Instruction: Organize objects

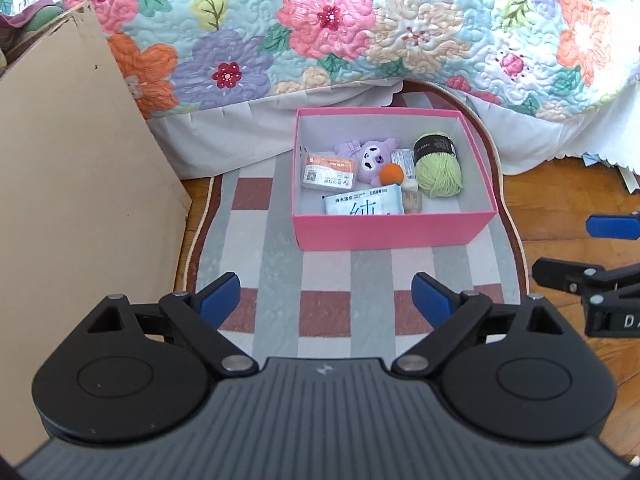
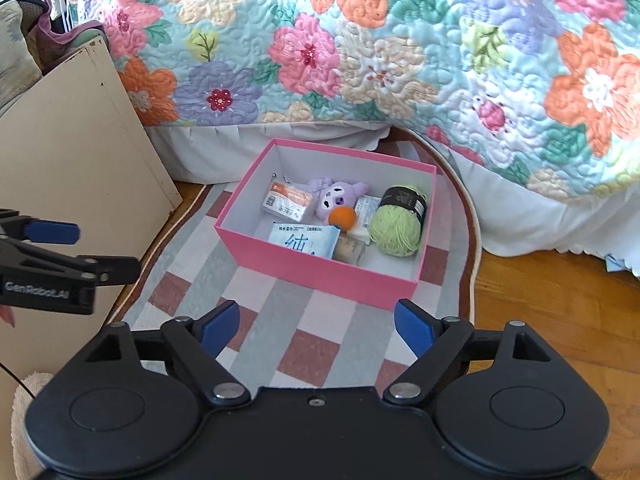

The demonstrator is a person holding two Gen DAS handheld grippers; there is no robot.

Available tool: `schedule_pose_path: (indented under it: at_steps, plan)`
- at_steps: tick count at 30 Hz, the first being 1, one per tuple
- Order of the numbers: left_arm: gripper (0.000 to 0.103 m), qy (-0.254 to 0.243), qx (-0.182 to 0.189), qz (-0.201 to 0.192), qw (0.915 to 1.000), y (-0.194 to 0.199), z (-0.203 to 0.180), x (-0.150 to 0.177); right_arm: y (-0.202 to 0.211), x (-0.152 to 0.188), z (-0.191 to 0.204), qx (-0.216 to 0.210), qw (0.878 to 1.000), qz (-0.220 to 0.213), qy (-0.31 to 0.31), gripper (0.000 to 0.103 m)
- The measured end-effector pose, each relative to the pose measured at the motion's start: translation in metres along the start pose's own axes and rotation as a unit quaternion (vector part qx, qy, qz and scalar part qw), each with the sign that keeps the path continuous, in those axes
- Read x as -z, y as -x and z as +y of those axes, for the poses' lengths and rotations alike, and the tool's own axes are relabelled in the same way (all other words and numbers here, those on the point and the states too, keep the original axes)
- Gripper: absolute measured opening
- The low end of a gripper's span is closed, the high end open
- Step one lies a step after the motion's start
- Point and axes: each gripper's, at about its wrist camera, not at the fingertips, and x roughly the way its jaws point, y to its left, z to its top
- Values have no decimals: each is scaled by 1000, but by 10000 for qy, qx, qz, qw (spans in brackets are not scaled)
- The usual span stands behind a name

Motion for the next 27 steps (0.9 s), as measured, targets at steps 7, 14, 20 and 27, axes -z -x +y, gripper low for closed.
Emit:
schedule_pose_path:
  at_steps: [7, 14, 20, 27]
  plan:
    - [97, -228, -22, 16, 9997, 11, -9, 16, 8, 18, 2, 281, 9994, 136, -148, 93]
    - [99, -277, -98, 123, 9995, 11, -16, 31, 4, 34, -1, 141, 9985, 360, -385, 93]
    - [99, -258, -71, 299, 9992, 7, -19, 41, 1, 41, 1, 239, 9980, 443, -388, 93]
    - [99, 85, 34, 477, 9988, -1, -11, 46, -3, 44, 0, 499, 9967, 482, -411, 93]
